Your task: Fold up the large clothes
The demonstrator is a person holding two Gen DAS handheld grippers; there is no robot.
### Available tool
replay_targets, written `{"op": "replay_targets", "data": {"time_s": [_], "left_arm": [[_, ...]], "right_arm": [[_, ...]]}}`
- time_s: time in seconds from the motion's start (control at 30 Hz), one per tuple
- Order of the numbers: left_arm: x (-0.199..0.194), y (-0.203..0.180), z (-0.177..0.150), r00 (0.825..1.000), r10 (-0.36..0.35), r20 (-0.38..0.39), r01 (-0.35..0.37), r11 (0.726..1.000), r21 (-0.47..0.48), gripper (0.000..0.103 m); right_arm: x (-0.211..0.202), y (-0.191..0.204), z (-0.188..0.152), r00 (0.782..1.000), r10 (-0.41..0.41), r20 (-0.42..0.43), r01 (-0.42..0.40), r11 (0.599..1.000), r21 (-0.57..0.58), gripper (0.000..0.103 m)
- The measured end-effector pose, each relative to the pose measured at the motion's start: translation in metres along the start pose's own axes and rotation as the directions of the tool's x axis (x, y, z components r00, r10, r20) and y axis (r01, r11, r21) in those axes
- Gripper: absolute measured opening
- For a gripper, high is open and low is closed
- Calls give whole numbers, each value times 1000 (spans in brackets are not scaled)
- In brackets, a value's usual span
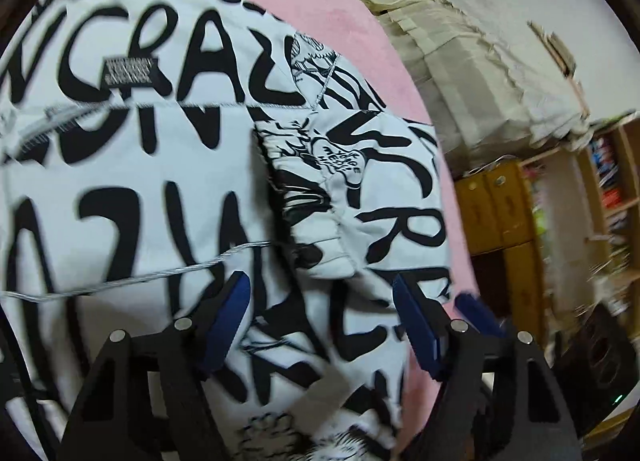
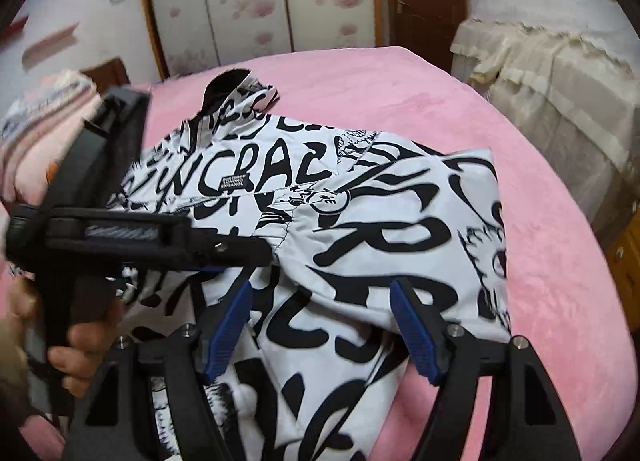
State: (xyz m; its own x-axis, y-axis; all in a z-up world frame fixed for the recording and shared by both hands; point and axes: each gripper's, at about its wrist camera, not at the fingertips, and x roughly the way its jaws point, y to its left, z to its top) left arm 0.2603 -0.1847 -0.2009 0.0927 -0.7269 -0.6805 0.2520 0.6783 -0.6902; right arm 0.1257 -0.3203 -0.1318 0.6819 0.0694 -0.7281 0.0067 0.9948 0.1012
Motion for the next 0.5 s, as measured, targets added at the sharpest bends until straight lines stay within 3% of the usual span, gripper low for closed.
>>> {"op": "replay_targets", "data": {"time_s": [0.23, 0.3, 0.33, 0.37, 0.5], "left_arm": [[29, -1, 14, 1000, -29, 6, 29, 996, -80, 72], [36, -6, 21, 1000, -27, 2, 27, 997, -77, 56], [41, -10, 24, 1000, -18, -10, 18, 997, -73, 38], [45, -14, 27, 1000, 22, -20, -23, 997, -70, 30], [38, -40, 38, 992, 124, 20, -124, 992, 4, 22]], "right_arm": [[-6, -12, -15, 1000, 22, -16, -21, 998, 64, 72], [-6, -14, -18, 999, 16, -30, -14, 998, 67, 72], [-5, -16, -19, 999, 11, -37, -9, 998, 69, 72], [-5, -17, -20, 999, 4, -45, -1, 998, 70, 72], [0, -23, -22, 997, -25, -71, 31, 996, 80, 72]]}}
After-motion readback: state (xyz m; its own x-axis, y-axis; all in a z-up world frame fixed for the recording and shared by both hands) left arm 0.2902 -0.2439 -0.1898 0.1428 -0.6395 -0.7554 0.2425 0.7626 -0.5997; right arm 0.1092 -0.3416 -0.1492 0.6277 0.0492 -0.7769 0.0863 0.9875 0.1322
